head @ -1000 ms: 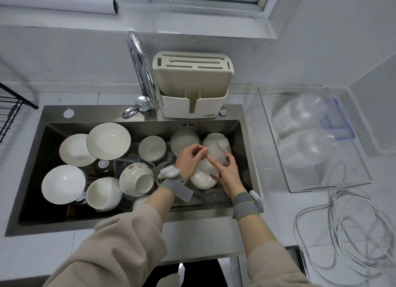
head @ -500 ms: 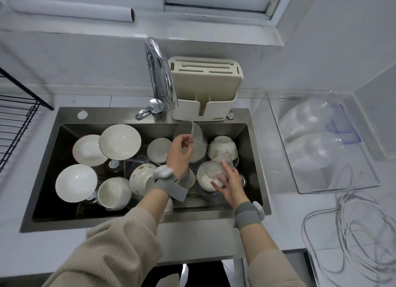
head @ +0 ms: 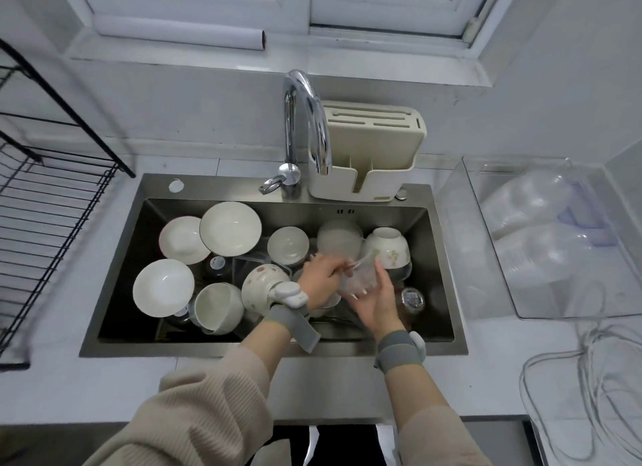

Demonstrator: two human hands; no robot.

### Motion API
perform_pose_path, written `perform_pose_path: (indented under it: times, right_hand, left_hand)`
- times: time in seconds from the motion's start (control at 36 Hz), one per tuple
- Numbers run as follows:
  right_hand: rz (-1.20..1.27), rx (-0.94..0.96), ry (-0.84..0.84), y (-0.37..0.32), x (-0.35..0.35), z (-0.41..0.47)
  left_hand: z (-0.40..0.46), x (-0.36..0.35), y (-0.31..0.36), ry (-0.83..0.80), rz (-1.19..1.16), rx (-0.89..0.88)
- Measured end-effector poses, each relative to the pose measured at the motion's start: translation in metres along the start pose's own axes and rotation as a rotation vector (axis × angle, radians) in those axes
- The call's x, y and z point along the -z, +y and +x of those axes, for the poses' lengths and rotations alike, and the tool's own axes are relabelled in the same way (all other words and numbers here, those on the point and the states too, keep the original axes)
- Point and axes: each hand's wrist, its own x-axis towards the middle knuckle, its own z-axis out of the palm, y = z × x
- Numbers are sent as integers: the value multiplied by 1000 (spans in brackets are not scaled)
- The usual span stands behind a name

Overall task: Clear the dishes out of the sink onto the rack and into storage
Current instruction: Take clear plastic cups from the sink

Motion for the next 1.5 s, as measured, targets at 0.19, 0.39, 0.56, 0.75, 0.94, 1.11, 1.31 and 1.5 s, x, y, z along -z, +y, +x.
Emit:
perform_pose_path:
  times: [0.19,0.39,0.56,0.75,0.94,1.11,1.31,1.5]
  right_hand:
    - [-28,73,6,9,-18,-2]
    - [-21,70,-42,9,-20,-5]
    - [39,-4,-15,14,-22,-4]
    - [-712,150,155,29,-20,1]
    - [-1592,327,604,26,18,-1]
    - [-2054,-35,539,20,49,-4]
    - [-2022,-162,576,10,45,2]
    - [-1870,-271,736,12,44,3]
  left_hand:
    - [-11,4,7,-131,-303,89]
    - [-25,-1,-4,139,-142,161]
    - [-20,1,-9,232,-988,688]
    - [-23,-5,-30,289,-1209,720]
    - [-13,-14,-62,393,-836,678]
    - [-9,-20,-67,379,-769,699]
    - [-10,-20,-71,281,-711,736]
    - [-10,-15,-70,247,-776,750]
